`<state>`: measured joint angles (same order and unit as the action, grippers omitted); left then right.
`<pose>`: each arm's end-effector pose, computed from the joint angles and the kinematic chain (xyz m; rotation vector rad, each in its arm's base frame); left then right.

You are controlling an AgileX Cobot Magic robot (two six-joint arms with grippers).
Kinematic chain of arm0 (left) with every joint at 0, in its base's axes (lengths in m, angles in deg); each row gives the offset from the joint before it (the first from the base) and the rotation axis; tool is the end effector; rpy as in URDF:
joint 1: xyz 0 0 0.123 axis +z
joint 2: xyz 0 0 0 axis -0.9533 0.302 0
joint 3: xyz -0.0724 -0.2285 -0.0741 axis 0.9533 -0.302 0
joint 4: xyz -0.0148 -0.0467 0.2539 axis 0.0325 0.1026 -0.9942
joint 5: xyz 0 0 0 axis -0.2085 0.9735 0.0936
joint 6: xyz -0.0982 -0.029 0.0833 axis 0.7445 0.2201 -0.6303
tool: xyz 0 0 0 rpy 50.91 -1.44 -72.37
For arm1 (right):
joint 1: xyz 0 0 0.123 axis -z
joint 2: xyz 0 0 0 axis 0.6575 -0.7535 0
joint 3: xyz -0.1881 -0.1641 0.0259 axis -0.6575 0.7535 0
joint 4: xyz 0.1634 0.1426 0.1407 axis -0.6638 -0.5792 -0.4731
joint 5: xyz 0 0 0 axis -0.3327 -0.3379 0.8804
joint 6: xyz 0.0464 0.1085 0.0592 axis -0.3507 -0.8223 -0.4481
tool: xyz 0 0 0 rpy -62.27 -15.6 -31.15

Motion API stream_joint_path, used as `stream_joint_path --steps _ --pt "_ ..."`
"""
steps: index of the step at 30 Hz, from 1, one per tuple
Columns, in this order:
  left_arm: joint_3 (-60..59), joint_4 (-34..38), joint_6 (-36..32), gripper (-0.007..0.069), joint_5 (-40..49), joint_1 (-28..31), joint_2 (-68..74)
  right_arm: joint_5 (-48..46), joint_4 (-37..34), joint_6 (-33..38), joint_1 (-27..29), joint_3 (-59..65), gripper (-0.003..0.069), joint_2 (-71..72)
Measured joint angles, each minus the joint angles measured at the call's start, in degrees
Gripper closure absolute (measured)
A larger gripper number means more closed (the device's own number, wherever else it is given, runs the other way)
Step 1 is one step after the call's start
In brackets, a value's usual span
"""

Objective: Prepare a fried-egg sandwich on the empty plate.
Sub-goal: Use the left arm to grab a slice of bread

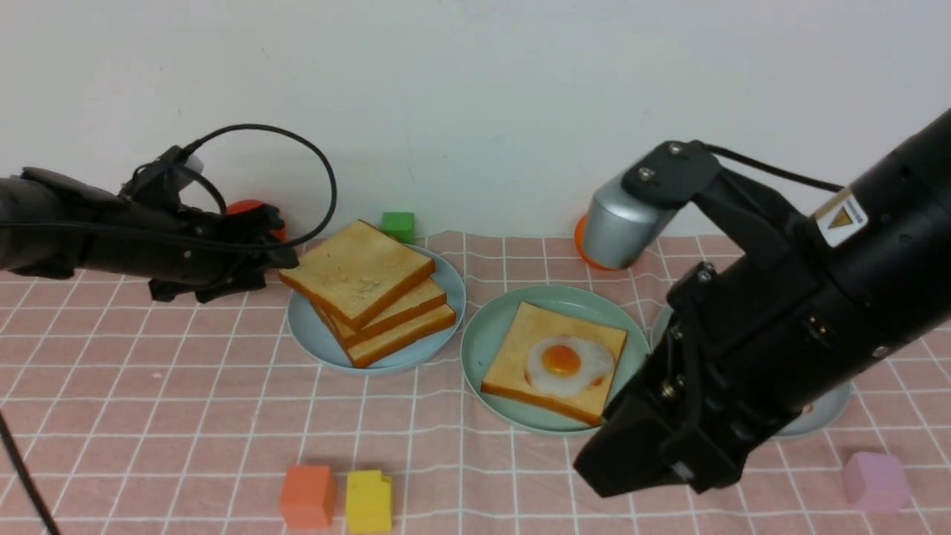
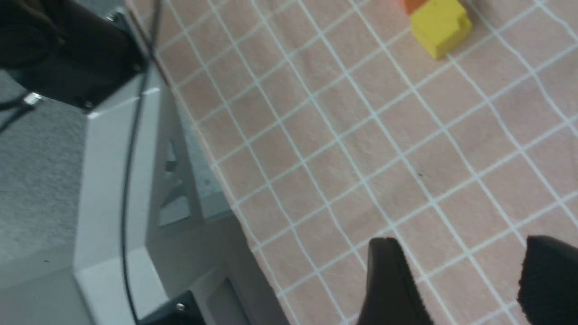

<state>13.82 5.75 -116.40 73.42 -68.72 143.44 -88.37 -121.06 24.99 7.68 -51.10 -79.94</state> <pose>0.4640 -0.0226 0.1163 -0.4629 2.3252 -0.6931 0.2087 0.2164 0.2907 -1.2833 2.2979 0.7833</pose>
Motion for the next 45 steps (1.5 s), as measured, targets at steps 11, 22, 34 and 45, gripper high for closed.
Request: stream_joint_path --steps 11,22,34,45 --pt "3.41 0.60 0.06 0.0216 0.70 0.00 3.29 0.16 -1.01 0.19 -0.03 0.00 0.0246 0.05" --pt "3.59 2.04 -0.01 0.0235 1.91 0.04 4.99 0.16 -1.01 0.24 -0.03 0.00 0.0246 0.05" --pt "3.76 2.87 -1.10 0.0480 3.75 0.04 4.99 0.03 -1.04 0.24 -0.03 0.00 0.0249 0.05" --pt "3.65 2.05 -1.10 0.0480 7.24 0.11 0.89 -0.36 -0.86 -1.09 -0.03 -0.13 0.0249 3.74"
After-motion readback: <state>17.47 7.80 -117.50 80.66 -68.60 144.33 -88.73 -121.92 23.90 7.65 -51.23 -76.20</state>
